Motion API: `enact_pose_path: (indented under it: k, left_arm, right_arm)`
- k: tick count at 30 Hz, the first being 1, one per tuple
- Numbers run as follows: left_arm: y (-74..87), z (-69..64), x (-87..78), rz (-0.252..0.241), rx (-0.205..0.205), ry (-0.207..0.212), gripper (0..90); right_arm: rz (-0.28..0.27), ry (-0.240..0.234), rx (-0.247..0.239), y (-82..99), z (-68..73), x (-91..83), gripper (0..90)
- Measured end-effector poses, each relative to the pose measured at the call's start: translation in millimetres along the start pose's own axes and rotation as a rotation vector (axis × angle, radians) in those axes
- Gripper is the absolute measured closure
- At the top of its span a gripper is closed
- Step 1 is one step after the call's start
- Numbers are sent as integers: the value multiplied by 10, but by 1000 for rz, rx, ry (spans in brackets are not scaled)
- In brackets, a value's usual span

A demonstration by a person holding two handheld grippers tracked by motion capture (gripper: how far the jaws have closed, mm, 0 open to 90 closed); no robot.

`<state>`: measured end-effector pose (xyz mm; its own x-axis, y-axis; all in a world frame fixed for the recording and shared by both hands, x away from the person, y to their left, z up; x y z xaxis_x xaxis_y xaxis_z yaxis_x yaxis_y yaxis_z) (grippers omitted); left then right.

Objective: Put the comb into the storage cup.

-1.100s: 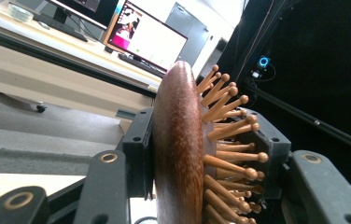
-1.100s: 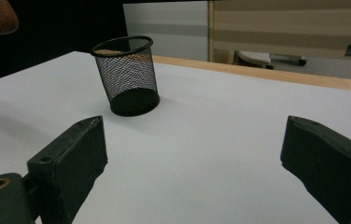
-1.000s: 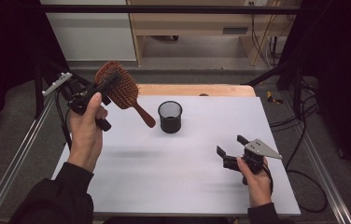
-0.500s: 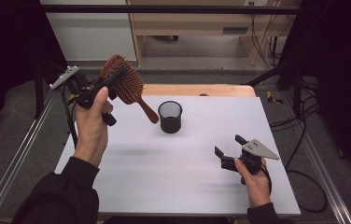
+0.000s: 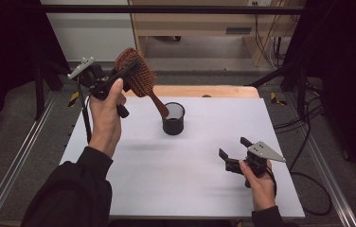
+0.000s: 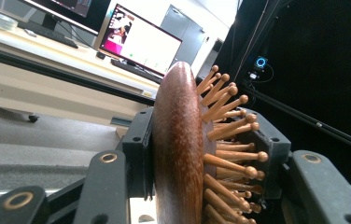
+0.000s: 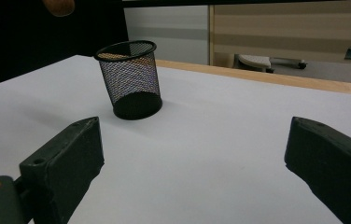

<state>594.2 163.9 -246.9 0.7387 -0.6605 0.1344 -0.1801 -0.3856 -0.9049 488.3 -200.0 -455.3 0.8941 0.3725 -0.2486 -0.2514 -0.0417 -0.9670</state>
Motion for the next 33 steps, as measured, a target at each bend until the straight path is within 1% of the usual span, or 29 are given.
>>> enact_pose_path:
  k: [6, 8, 9, 15, 21, 25, 28, 30, 33]
  left_arm:
    - [21, 23, 176, 12, 7, 0, 509]
    - [14, 34, 227, 7, 5, -1, 509]
    - [8, 37, 249, 4, 6, 0, 510]
    - [28, 65, 376, 11, 21, -6, 509]
    - [69, 86, 454, 12, 29, -10, 509]
    - [88, 119, 501, 18, 38, -14, 510]
    - [91, 138, 519, 16, 46, -19, 510]
    - [94, 150, 526, 21, 59, -25, 510]
    - [96, 172, 524, 23, 62, -28, 509]
  right_arm:
    - [-3, -2, 9, -4, 7, -4, 47]
    - [-3, -2, 12, -3, 1, -5, 47]
    - [-2, -2, 21, -4, 1, -5, 47]
    - [-6, -6, 21, -7, 3, 3, 46]
    - [-13, -3, 20, -14, -4, -8, 43]
    - [-9, -17, 17, -7, -2, 0, 40]
    - [-10, -20, 16, -10, 8, -7, 39]
    - [-10, -21, 16, -10, 9, -8, 39]
    - [-9, -21, 23, -11, 14, -3, 39]
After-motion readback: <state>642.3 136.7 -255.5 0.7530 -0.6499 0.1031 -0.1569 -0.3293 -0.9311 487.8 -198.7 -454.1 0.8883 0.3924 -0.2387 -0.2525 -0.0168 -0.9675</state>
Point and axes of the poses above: each handheld gripper's, and its own axes: x roughly forward along the jaws, y roughly out of its underside, z roughly to its left, the point moved 5 cm from there along x, roughly forward along the jaws, and after that the axes turned 8 degrees about y, right-handed, at the moved point
